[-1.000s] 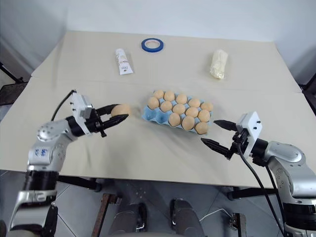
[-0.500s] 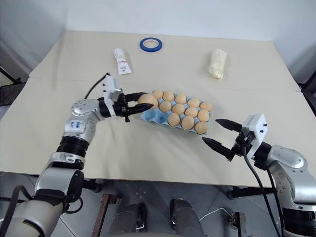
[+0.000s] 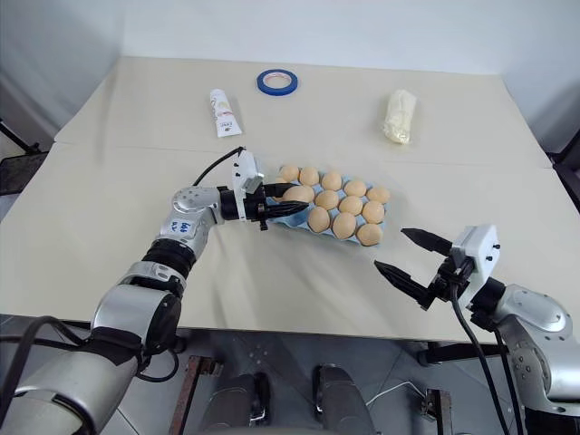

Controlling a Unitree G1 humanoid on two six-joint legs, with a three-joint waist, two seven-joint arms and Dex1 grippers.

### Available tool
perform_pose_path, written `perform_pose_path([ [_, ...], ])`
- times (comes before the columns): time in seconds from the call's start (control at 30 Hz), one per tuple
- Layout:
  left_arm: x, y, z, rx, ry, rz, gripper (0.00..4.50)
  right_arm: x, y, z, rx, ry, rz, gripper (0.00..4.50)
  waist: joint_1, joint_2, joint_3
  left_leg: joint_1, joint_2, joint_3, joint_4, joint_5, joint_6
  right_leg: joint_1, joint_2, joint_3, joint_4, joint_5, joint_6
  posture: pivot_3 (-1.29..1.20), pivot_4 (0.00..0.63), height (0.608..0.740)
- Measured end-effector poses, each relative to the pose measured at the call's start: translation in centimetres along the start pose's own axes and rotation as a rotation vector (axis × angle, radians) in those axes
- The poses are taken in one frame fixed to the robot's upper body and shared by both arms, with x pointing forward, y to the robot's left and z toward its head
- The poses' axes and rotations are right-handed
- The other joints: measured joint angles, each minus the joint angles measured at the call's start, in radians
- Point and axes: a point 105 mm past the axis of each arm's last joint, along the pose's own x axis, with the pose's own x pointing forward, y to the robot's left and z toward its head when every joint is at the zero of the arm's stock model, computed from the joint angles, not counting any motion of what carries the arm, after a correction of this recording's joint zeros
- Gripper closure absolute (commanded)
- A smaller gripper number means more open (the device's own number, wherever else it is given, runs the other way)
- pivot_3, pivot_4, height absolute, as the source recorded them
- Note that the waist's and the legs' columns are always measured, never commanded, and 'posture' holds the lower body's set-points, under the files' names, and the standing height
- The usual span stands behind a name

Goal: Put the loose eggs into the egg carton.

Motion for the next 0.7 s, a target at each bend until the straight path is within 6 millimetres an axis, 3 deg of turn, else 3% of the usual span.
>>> perform_pose_path([
  [0.03, 0.1, 0.0, 0.0, 0.005, 0.001, 0.001, 2.86, -0.1, -0.1, 0.3, -0.002, -0.016, -0.004, 0.00, 0.000, 0.000, 0.000, 0.000, 0.000, 0.000, 0.000, 0.000, 0.000, 0.000, 0.000, 0.000, 0.000, 0.000, 0.000, 0.00, 0.150, 0.740],
  [0.33, 0.2, 0.2, -0.5, -0.001, 0.025, 0.024, 0.01, -0.1, -0.1, 0.6, -0.008, -0.036, -0.002, 0.00, 0.000, 0.000, 0.000, 0.000, 0.000, 0.000, 0.000, 0.000, 0.000, 0.000, 0.000, 0.000, 0.000, 0.000, 0.000, 0.00, 0.150, 0.740],
  [0.53, -0.3, 0.6, -0.2, 0.028, 0.028, 0.037, 0.01, -0.1, -0.2, 0.6, -0.012, -0.034, -0.009, 0.00, 0.000, 0.000, 0.000, 0.000, 0.000, 0.000, 0.000, 0.000, 0.000, 0.000, 0.000, 0.000, 0.001, 0.000, 0.000, 0.00, 0.150, 0.740],
  [0.7, -2.2, 2.2, 2.0, 0.114, 0.003, 0.105, 0.01, 0.0, -0.2, 0.6, -0.006, -0.043, -0.013, 0.00, -0.001, 0.000, 0.000, 0.000, 0.000, 0.000, 0.000, 0.000, -0.001, 0.000, 0.000, 0.000, 0.001, 0.000, 0.000, 0.00, 0.150, 0.740],
])
